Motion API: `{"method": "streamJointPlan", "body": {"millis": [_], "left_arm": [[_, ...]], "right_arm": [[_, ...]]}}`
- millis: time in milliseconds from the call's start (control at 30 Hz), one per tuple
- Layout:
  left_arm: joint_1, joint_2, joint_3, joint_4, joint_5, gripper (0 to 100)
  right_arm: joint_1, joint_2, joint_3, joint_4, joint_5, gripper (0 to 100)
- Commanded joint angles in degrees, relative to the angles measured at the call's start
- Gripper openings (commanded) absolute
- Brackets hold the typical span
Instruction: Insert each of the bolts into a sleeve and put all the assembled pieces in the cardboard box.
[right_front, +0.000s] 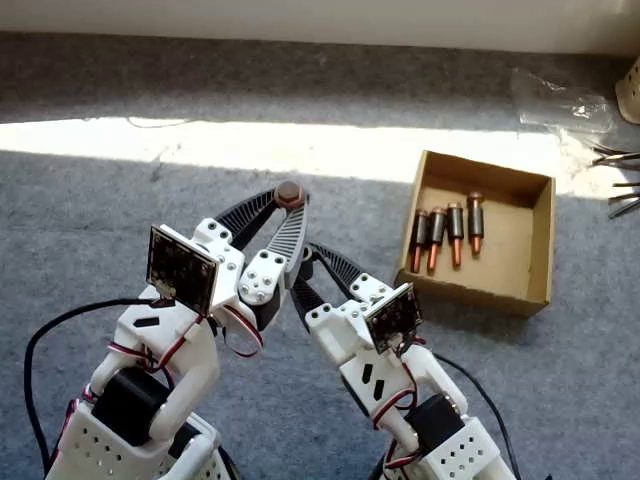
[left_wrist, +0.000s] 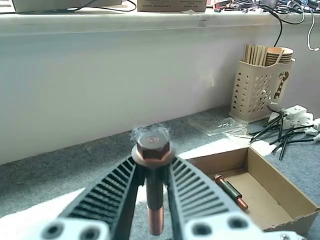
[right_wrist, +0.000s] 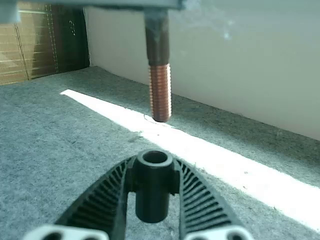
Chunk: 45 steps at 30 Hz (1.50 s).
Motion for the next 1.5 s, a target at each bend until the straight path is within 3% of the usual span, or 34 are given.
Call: {"method": "streamJointPlan", "body": {"millis": [0,400,967,1200,1467], "left_arm": [[1.01,-1.19,-0.66,-1.49,0.35,1],[3.56,-11.56,5.67,-1.67,0.09,1],[0.57,-11.12,5.32,-1.85,1.41,1],[-0.04,-2.15,1.45,-1.49,2.9,1],[-0.04,-1.1,1.01,-1.49,2.9,1]], "right_arm": [[0.66,-0.66,2.42,-1.71,-0.09,0.4],[0.66,-0.66,2.42,-1.71,-0.09,0.4],[0.66,-0.66,2.59,-1.71,-0.09,0.4],[0.66,-0.66,2.68,-1.71,-0.09,0.4],[0.66,-0.66,2.68,-1.71,0.0,0.4]]}}
